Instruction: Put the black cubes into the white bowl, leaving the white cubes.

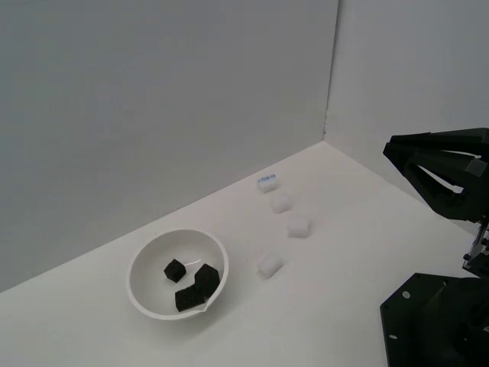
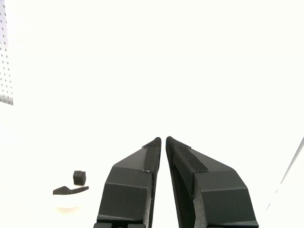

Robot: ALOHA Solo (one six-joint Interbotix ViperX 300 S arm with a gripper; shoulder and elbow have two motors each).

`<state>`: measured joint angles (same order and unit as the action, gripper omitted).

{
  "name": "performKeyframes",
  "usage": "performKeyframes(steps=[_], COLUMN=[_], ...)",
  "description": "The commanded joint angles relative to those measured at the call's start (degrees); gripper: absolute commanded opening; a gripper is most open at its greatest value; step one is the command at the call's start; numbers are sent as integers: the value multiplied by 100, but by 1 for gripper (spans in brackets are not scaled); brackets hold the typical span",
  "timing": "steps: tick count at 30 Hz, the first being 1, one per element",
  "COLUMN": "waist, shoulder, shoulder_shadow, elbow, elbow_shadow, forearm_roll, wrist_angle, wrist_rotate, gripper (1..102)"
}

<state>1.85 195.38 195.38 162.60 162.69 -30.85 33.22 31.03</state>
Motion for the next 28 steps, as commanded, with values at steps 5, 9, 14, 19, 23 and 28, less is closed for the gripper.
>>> performKeyframes(steps=[5, 9, 14, 19, 23, 28], waist=[35, 35, 35, 35, 35, 35], shoulder=[62, 132, 158, 290, 352, 352], shoulder_shadow=[53, 132, 167, 299, 352, 360], elbow=[-18, -9, 0, 0, 18, 18], elbow_shadow=[-44, -26, -26, -18, -9, -9], forearm_roll=[-105, -105, -105, -114, -105, -105], wrist_angle=[35, 35, 44, 62, 62, 62], wrist_rotate=[53, 53, 53, 53, 53, 53], gripper=[3, 3, 3, 3, 3, 3])
